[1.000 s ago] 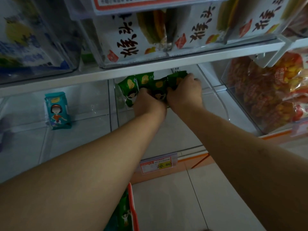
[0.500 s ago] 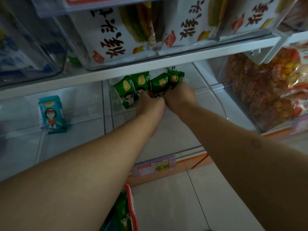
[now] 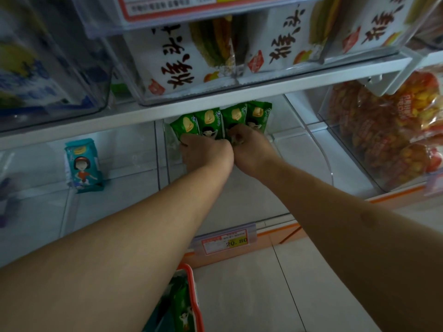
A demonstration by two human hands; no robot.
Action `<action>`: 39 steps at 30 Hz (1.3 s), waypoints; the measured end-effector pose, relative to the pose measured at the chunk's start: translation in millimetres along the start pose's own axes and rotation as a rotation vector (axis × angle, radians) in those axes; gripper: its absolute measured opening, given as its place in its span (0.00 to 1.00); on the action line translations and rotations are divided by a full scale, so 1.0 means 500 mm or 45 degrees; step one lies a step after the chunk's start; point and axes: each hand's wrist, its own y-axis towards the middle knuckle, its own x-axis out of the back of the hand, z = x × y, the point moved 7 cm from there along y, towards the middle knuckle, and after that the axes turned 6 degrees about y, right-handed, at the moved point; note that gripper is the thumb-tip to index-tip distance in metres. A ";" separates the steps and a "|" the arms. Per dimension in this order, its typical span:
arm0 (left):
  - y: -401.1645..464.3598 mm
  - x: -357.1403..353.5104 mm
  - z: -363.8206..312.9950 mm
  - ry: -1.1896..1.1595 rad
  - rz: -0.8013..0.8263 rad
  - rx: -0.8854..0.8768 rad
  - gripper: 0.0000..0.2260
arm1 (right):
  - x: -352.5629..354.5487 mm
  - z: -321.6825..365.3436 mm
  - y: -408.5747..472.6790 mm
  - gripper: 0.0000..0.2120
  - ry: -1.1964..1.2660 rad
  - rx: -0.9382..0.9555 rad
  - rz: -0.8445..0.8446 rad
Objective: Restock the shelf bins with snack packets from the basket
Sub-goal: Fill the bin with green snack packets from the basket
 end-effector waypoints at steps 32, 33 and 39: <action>-0.272 0.316 0.157 0.221 0.693 -0.538 0.06 | -0.009 0.162 -0.439 0.11 0.014 0.083 -0.025; -0.269 0.343 0.203 0.329 0.664 -0.557 0.06 | -0.047 0.146 -0.465 0.11 -0.009 0.035 0.052; -0.194 0.442 0.517 0.906 0.695 -0.503 0.11 | -0.296 -0.019 -0.575 0.08 -0.429 -0.288 0.816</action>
